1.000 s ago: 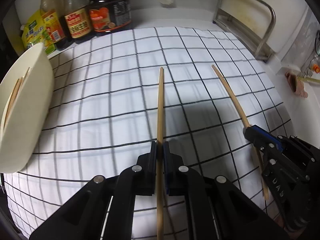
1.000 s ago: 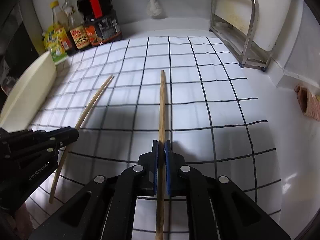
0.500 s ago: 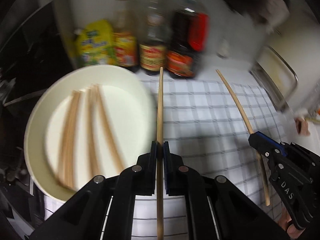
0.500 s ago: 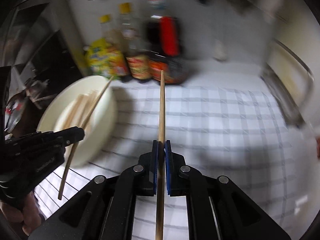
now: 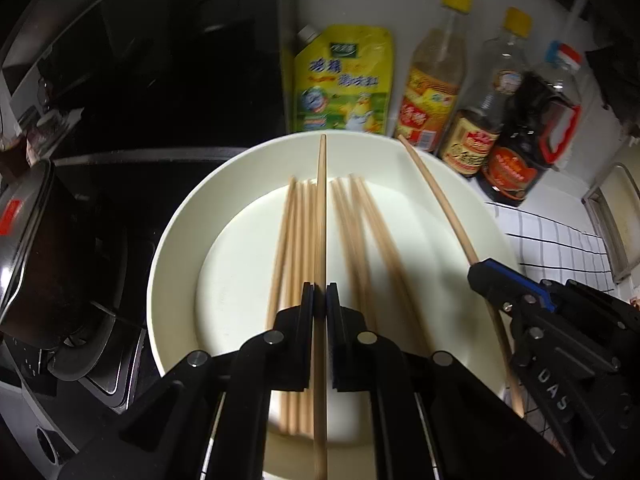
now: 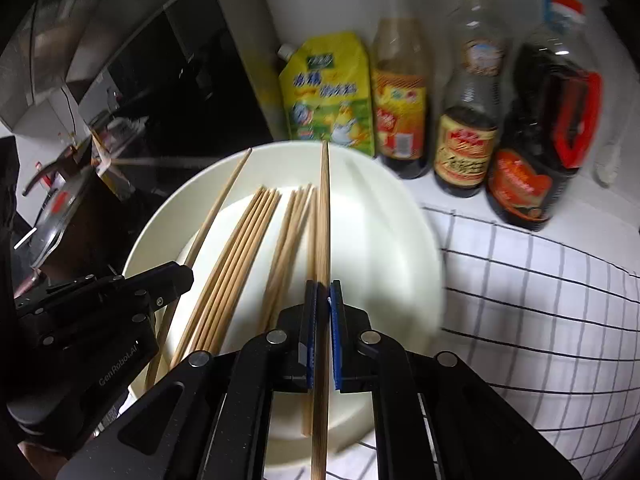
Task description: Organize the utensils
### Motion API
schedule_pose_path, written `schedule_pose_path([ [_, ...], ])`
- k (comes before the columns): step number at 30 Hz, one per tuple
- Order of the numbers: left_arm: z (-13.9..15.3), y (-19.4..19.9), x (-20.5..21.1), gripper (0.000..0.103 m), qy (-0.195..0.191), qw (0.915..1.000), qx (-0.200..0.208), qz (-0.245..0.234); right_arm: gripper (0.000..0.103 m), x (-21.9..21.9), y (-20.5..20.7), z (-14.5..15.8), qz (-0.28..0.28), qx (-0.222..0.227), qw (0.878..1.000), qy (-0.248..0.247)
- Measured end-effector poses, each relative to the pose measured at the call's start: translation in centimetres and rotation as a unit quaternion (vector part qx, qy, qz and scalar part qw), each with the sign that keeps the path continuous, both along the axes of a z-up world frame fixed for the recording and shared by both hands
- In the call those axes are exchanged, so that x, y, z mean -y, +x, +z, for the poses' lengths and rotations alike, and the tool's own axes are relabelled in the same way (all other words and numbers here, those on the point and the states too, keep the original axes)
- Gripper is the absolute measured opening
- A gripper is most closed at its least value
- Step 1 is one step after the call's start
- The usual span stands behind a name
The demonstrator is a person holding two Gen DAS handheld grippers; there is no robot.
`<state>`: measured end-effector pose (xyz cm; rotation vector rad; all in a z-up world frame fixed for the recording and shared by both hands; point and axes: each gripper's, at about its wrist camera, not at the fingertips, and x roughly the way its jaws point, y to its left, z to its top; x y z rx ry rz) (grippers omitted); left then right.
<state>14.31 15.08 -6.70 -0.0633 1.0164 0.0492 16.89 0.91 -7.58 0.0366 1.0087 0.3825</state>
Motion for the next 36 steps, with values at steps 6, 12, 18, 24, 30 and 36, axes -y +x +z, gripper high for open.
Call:
schedule_pose_path([
  [6, -0.8, 0.6, -1.2, 0.008, -0.010, 0.9998, -0.013, 0.010, 0.007, -1.1, 0.8, -1.0, 0.007, -0.016, 1.000, -0.004],
  [12, -0.3, 0.4, -2.5, 0.071, -0.015, 0.9993, -0.009, 0.034, 0.021, -0.4, 0.7, -0.1, -0.008, -0.005, 1.000, -0.002],
  [18, 1.0, -0.5, -2.8, 0.074, -0.013, 0.9988, -0.006, 0.046, 0.029, 0.8, -0.4, 0.9, -0.025, 0.004, 1.000, -0.005],
  [24, 2.0, -1.8, -2.5, 0.075, -0.009, 0.9989, 0.001, 0.046, 0.037, 1.6, -2.1, 1.9, -0.028, 0.009, 0.999, -0.012],
  [30, 3.1, -2.9, -2.0, 0.077, -0.004, 0.9988, 0.008, 0.047, 0.047, 1.9, -3.3, 2.8, -0.027, 0.015, 0.999, -0.011],
  [36, 3.6, -3.8, -1.9, 0.081, -0.001, 0.9986, 0.011, 0.051, 0.048, 1.9, -4.3, 3.3, -0.021, 0.017, 1.000, -0.013],
])
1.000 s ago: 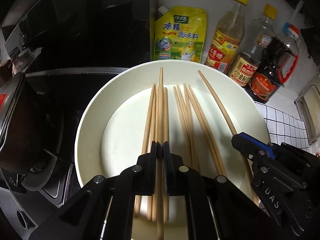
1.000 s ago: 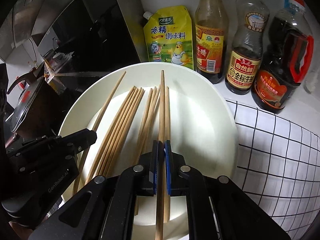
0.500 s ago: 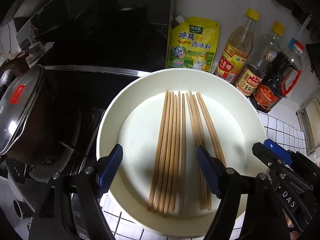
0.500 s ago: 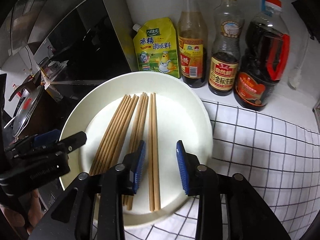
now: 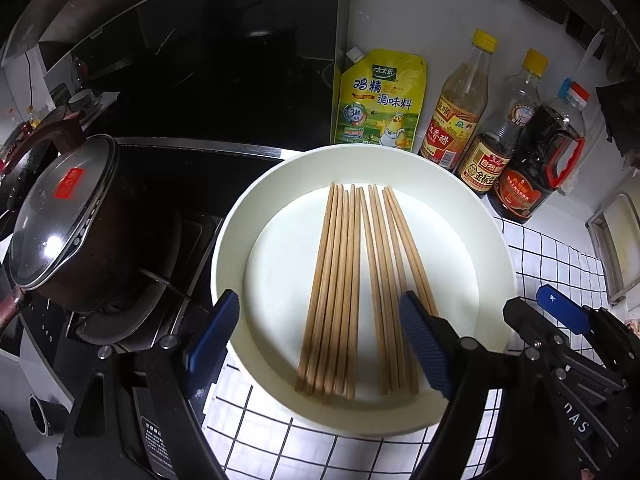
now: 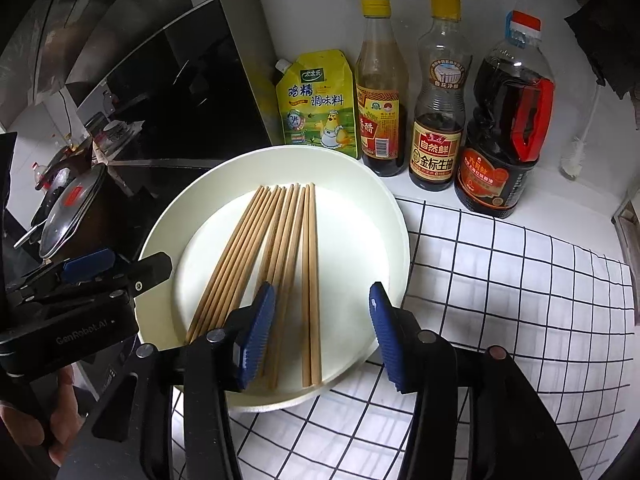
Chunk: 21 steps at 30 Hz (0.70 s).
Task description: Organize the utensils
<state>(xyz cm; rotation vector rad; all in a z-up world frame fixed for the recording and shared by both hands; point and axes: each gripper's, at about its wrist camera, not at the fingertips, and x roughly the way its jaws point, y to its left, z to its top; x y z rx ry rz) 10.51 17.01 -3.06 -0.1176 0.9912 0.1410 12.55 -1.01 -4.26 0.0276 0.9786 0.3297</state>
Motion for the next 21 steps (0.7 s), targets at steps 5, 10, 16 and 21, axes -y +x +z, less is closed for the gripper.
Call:
schedule_pose_path([
  [5, 0.6, -0.9, 0.0, 0.081, 0.002, 1.0000, 0.007, 0.002, 0.050, 0.1, -0.8, 0.5, 0.002, 0.007, 1.000, -0.005],
  [10, 1.1, -1.8, 0.0, 0.081, 0.002, 0.9999, 0.014, 0.007, 0.050, 0.3, -1.3, 1.1, -0.001, 0.012, 1.000, -0.006],
  [16, 1.5, -2.6, -0.1, 0.082, 0.002, 0.9998, 0.017, 0.010, 0.052, 0.3, -2.0, 1.7, 0.001, 0.018, 1.000, -0.009],
  [21, 1.7, -3.1, -0.1, 0.082, 0.002, 0.9997, 0.020, 0.012, 0.054, 0.4, -2.4, 2.1, 0.000, 0.021, 1.000, -0.011],
])
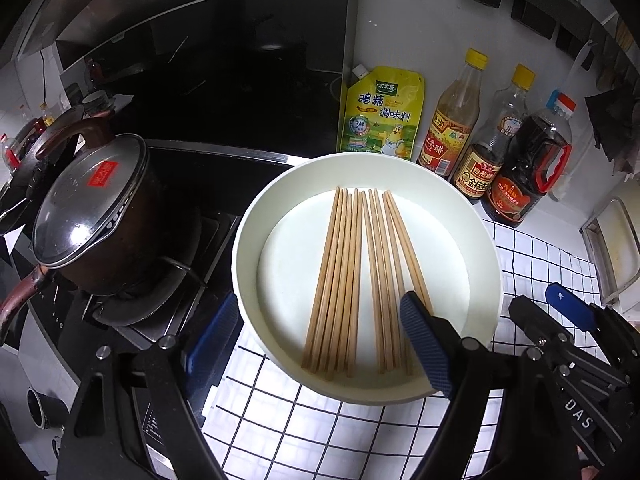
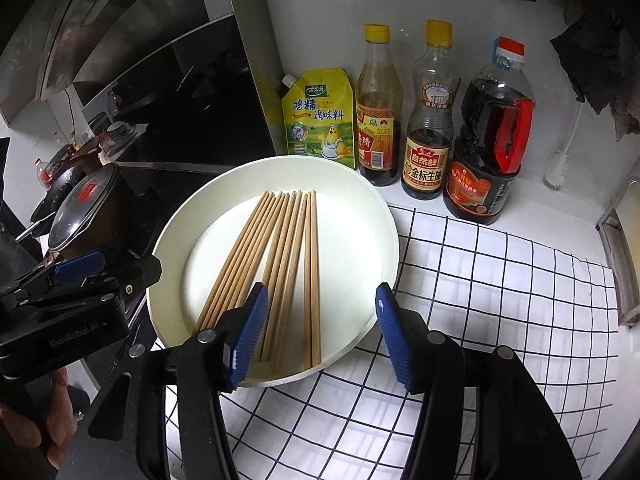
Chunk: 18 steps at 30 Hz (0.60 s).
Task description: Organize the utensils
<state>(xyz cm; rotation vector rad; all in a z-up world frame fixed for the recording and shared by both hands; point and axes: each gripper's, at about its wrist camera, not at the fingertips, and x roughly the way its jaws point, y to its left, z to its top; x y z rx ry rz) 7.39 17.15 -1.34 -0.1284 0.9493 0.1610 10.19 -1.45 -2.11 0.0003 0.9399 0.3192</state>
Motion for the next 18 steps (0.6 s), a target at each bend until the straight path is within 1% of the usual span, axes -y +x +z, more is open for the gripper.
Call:
schedule_pose_path([
  [3, 0.25, -0.34, -0.02, 0.088, -0.002, 1.0000, 0.005, 0.001, 0.054, 0.06, -0.16, 0.04, -0.001, 0.000, 1.000, -0.001],
  [15, 0.73, -0.78, 0.11, 0.088, 0.001, 1.0000, 0.009, 0.002, 0.054, 0.50, -0.37, 0.22, -0.003, 0.001, 1.000, -0.001],
  [18, 0.84, -0.88, 0.14, 0.093, 0.001, 0.9999, 0.010, 0.006, 0.054, 0.48, -0.39, 0.24, -0.003, 0.001, 1.000, -0.001],
])
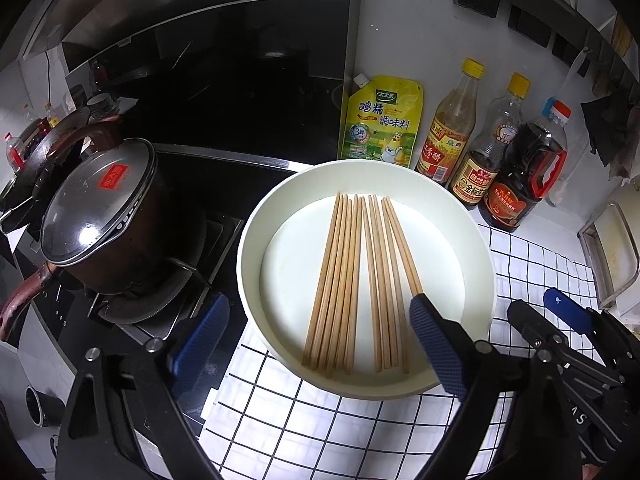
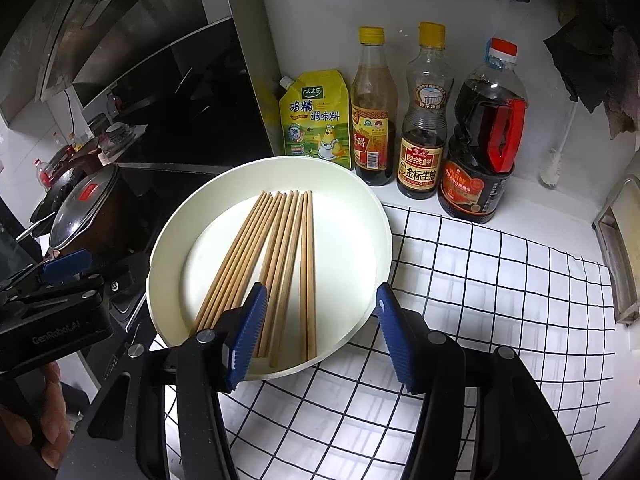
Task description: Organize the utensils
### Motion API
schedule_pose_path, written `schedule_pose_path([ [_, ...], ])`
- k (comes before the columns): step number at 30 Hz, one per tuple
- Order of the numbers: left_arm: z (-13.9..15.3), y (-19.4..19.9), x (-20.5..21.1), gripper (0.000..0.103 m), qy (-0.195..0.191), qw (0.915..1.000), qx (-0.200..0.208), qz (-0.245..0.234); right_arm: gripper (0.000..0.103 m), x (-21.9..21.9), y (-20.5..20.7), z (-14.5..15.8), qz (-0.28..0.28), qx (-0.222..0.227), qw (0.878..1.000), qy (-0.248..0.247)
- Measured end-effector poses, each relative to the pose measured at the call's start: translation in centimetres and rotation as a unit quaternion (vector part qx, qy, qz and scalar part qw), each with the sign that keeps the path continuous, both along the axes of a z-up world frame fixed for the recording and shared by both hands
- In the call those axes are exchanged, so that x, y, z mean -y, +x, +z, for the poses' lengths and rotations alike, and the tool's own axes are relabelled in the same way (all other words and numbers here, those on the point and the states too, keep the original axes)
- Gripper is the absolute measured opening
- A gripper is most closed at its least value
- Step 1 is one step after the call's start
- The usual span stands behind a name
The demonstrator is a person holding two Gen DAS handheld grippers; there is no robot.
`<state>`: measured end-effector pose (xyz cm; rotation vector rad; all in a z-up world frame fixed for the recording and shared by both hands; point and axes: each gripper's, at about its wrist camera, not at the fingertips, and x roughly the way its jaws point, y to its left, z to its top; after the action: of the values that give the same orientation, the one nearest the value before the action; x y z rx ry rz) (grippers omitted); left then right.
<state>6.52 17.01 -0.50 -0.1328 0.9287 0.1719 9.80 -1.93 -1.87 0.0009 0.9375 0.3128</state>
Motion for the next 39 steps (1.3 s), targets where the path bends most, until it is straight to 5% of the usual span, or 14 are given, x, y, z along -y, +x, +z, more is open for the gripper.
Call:
schedule_pose_path([
  [39, 0.10, -0.86, -0.55, 0.095, 0.018, 0.9996, -0.009, 0.021, 0.056, -0.53, -0.83, 0.86, -0.002, 0.003, 1.000, -0.015],
])
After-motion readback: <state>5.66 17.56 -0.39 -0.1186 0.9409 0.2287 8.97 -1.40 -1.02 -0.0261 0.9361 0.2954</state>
